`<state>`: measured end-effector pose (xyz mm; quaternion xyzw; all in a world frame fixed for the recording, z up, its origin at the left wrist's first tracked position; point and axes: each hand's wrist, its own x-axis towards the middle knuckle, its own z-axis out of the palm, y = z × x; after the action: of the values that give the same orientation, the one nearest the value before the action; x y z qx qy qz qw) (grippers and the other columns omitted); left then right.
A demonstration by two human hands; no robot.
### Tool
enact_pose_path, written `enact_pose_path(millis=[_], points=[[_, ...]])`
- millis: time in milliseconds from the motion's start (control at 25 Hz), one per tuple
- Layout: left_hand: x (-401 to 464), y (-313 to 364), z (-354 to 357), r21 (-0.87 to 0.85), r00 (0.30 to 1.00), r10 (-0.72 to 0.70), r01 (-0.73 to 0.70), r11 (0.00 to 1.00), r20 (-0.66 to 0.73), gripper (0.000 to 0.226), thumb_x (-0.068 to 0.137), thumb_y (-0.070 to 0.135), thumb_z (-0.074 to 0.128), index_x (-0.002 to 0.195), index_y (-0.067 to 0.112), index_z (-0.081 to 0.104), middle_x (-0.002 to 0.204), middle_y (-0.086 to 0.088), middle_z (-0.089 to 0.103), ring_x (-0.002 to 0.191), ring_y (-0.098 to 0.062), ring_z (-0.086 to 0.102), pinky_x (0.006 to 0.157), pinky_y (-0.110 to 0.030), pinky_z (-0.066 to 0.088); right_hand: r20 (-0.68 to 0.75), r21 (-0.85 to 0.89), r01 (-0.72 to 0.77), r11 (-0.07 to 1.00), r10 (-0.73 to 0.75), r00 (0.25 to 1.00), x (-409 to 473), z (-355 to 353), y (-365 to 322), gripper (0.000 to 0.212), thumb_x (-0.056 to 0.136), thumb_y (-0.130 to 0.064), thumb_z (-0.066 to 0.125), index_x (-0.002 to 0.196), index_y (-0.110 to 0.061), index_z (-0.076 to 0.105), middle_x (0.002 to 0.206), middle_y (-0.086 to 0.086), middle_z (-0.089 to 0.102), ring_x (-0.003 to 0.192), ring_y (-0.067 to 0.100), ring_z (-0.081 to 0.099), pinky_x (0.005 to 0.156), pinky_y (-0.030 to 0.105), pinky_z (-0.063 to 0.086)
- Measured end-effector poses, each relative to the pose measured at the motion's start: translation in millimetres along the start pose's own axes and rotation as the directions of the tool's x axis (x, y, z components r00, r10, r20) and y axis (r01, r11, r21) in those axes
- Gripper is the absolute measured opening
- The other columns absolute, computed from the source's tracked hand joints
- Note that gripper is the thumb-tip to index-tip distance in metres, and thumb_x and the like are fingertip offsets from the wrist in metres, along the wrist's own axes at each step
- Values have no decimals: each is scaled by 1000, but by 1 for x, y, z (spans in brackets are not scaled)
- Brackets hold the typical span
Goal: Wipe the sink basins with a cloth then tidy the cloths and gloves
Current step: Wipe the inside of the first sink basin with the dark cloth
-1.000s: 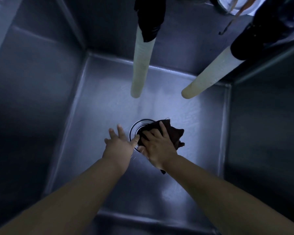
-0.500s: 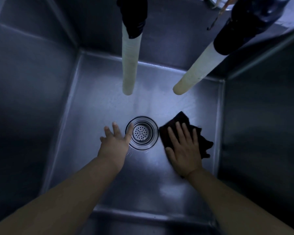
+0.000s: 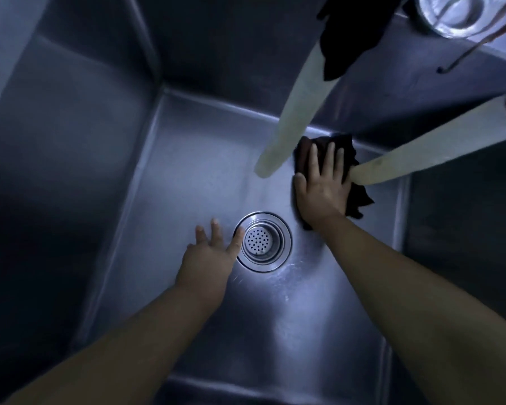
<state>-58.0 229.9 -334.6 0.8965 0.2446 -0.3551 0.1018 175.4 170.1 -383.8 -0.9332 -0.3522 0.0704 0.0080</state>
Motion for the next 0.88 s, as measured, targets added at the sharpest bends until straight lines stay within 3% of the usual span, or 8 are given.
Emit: enact_pose_path(millis=[240,400,480,600,760,880], points=[[0,-2,2,-46,998,22,-25,999,-65,80,94,17,47,149,24,-11,154,-29,-6,138,-52,10,101,-48,39,16,-67,309,949,-308,951,35,4,-124,65,93,-49,29,151,-23,16,158,14,12,145,34,5,113,52,-6],[4,0,9,-117,995,-21,9,993,-98,56,103,18,21,149,25,-9,155,-27,-9,139,-51,7,105,-50,33,102,-77,574,815,-566,818,53,6,-202,61,95,-50,26,150,-29,14,160,7,9,147,27,1,116,53,-2],[5,1,9,-127,996,-24,13,992,-85,55,104,14,18,149,26,-10,155,-26,-11,140,-51,5,106,-50,31,135,-75,648,758,-636,760,64,4,-213,60,95,-50,25,150,-31,11,160,4,7,147,24,0,117,49,-1],[2,1,6,-102,996,-12,3,995,-87,63,99,10,25,149,25,-11,154,-29,-9,138,-53,7,104,-50,33,136,-118,696,708,-683,718,80,-4,-186,60,96,-49,26,151,-29,12,160,2,9,147,20,3,118,42,-1],[-2,-2,-2,-71,1000,12,-14,997,-29,80,93,12,43,148,25,-14,154,-28,-12,139,-52,5,104,-48,34,126,-179,690,702,-679,723,85,-18,-102,58,97,-44,32,150,-22,22,158,7,18,146,22,11,118,38,2],[-4,0,-7,-61,1000,1,-2,998,-6,90,89,14,53,149,27,-14,154,-27,-12,140,-50,5,104,-47,35,110,-127,599,791,-589,800,65,-30,-16,59,93,-43,34,147,-18,32,155,9,25,145,25,17,118,43,8]])
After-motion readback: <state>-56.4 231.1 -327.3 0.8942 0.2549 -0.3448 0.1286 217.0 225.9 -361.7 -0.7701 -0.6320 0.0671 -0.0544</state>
